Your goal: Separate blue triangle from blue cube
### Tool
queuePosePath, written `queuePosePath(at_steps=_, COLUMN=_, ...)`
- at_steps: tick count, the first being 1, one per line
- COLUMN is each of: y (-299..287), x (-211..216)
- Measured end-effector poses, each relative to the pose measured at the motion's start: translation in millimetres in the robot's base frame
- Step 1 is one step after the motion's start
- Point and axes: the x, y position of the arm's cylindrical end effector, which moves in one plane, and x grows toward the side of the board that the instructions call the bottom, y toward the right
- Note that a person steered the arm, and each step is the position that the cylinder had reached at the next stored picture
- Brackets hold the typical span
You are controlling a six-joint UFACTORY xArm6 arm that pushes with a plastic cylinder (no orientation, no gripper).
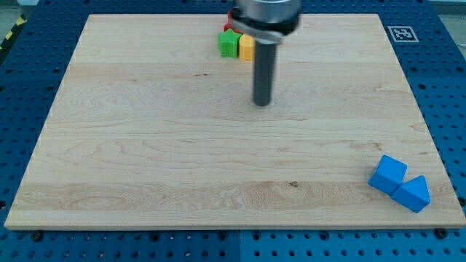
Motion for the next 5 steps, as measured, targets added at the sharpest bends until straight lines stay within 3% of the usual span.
queuePosePath(at_steps=1, y=76.4, x=6.0)
queuePosePath(at_steps=3, y=181.1, x=84.3)
queuePosePath(at_steps=5, y=186.2, x=94.0)
